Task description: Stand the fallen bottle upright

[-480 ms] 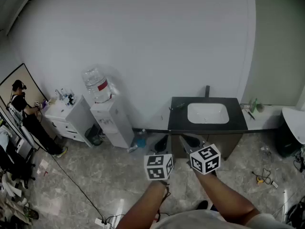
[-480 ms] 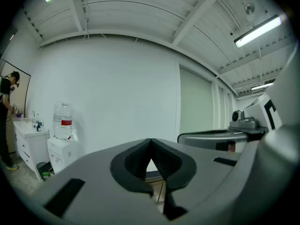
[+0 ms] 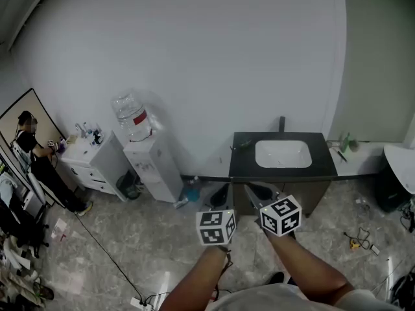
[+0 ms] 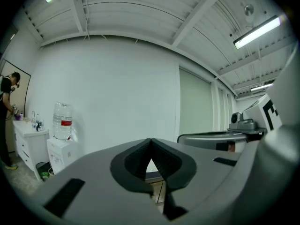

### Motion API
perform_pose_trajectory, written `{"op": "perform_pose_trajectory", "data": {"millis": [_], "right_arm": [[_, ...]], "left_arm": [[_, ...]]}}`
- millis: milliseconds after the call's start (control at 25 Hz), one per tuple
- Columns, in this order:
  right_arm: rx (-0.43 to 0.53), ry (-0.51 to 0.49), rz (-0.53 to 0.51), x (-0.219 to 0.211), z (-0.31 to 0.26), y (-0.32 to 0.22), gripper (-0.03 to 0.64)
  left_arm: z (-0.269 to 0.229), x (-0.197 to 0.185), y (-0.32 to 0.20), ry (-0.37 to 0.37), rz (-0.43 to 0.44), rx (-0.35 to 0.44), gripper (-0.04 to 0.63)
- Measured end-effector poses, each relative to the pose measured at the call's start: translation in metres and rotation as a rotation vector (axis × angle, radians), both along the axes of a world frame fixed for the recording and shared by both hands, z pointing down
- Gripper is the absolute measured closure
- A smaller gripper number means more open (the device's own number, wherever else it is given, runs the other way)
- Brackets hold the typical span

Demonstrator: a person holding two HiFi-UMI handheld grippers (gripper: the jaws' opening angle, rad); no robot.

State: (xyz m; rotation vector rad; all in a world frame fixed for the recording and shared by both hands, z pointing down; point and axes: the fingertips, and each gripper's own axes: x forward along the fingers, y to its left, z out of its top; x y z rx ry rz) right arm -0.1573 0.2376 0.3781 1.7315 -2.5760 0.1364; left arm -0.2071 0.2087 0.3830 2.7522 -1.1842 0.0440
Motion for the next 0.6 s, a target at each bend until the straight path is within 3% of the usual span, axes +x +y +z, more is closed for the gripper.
{"op": "perform_pose_trajectory", "data": {"millis": [360,600], "right_arm": [[-0.016,-0.014,0.004,0.017,0.011,-0.024,0.613],[-0.042,-0.040,-0.030,0.040,0.034,-0.083,0.611]], "left_arm": [[0.012,0.013,-0.027,-0.005,0.009,-0.019,0.589],[0.032,0.034,-0.082,-0.030,-0.013,-0.028,0.589]]}}
